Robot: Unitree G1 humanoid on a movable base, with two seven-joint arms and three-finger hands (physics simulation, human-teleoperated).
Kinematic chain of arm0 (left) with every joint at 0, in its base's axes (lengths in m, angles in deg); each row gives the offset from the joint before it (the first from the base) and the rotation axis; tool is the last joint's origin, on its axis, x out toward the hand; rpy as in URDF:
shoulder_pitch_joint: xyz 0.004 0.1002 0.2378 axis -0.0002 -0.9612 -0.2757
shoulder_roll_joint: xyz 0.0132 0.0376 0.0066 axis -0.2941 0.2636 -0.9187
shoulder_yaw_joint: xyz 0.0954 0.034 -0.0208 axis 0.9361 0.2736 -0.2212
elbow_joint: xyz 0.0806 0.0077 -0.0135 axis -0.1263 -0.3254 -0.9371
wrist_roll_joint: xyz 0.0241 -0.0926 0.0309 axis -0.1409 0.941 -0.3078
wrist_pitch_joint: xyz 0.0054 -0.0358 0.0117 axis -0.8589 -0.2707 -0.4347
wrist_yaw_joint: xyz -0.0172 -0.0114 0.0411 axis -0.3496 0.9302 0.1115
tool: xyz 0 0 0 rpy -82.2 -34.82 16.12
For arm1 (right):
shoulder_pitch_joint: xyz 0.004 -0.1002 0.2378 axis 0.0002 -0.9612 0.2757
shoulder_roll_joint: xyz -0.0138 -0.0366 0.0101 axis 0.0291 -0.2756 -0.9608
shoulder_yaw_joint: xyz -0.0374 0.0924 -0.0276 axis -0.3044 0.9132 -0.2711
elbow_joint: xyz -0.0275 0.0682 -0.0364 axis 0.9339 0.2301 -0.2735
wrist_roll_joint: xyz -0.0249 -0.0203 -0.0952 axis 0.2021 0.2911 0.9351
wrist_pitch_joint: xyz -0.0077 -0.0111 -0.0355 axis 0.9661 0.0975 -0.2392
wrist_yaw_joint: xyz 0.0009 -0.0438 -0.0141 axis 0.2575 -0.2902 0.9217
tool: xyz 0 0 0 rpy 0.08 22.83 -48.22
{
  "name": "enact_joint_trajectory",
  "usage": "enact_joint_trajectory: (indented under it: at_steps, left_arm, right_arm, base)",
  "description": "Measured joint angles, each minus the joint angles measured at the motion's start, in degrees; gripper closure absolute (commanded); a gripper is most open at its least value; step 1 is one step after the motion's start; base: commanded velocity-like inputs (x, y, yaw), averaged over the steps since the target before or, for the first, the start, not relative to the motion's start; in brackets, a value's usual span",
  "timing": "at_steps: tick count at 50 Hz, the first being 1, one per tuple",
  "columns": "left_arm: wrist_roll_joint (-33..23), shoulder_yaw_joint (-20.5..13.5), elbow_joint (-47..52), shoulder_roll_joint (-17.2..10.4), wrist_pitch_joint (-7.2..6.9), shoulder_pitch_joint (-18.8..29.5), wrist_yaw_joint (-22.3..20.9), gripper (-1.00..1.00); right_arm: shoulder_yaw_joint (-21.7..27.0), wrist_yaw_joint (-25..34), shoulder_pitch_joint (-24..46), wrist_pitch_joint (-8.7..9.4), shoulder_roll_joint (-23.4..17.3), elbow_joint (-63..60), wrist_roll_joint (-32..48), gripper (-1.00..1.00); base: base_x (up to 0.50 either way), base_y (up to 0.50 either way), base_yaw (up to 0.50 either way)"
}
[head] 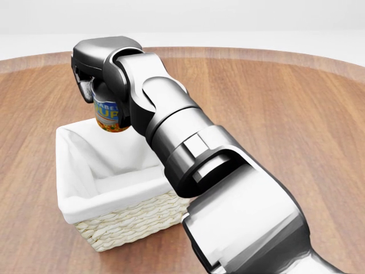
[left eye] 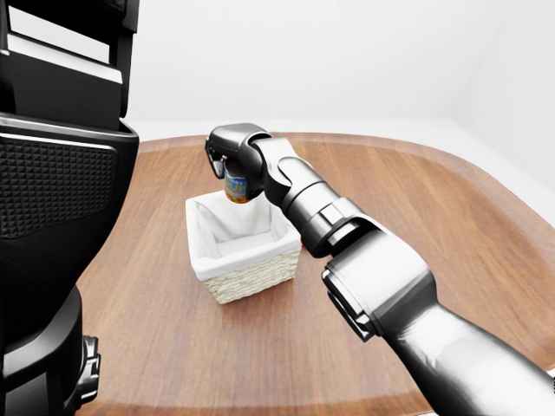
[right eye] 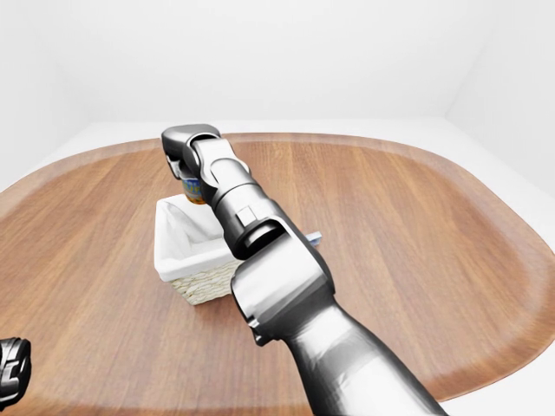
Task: Pick up the alphabet soup and put it in the basket.
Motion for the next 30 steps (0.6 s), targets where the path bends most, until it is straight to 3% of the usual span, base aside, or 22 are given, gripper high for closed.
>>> enact_joint_trajectory:
  at_steps: [30]
  left_arm:
    - [-4.2, 2.2, 0.0, 1.2, 0.00, -1.1, 0.0, -1.00]
  right_arm:
    - [0.1, -1.3, -3.7, -1.30, 4.1, 1.3, 3.7, 0.95]
  base:
    - [0.00, 0.00, 0.00]
